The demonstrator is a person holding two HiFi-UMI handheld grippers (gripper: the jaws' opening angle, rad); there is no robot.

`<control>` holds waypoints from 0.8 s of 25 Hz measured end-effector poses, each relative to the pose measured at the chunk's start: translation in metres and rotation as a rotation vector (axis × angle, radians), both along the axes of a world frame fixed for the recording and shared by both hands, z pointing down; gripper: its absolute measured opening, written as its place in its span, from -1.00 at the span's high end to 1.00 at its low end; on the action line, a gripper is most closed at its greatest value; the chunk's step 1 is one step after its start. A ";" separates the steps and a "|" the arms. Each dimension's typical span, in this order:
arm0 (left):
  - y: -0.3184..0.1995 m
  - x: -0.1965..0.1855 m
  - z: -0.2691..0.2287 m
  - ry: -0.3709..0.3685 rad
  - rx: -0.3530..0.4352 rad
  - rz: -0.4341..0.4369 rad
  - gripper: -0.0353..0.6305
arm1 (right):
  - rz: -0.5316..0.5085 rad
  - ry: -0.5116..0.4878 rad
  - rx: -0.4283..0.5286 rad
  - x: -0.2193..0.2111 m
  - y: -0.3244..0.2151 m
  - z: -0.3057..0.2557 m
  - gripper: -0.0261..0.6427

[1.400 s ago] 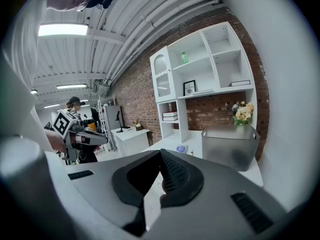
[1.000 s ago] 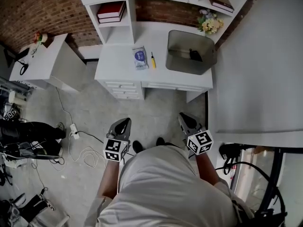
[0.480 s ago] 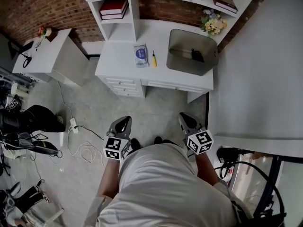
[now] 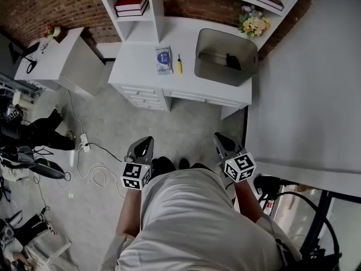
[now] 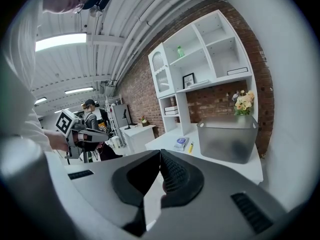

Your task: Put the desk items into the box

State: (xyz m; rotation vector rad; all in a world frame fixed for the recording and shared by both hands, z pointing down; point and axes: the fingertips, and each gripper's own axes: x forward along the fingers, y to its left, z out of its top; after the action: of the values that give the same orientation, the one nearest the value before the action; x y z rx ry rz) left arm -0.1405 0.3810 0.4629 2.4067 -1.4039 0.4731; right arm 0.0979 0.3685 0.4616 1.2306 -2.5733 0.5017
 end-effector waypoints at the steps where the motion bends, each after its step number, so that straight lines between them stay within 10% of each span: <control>1: 0.000 0.001 0.002 0.001 -0.003 -0.003 0.88 | 0.001 -0.001 -0.003 0.002 0.000 0.001 0.92; 20: -0.119 -0.026 0.016 -0.005 -0.018 0.053 0.88 | 0.060 0.008 -0.019 -0.021 -0.096 0.013 0.92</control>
State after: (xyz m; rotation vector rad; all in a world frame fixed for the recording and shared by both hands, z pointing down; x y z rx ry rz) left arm -0.1670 0.2619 0.4791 2.4352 -1.3344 0.5038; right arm 0.0767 0.2725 0.4747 1.3042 -2.5256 0.5314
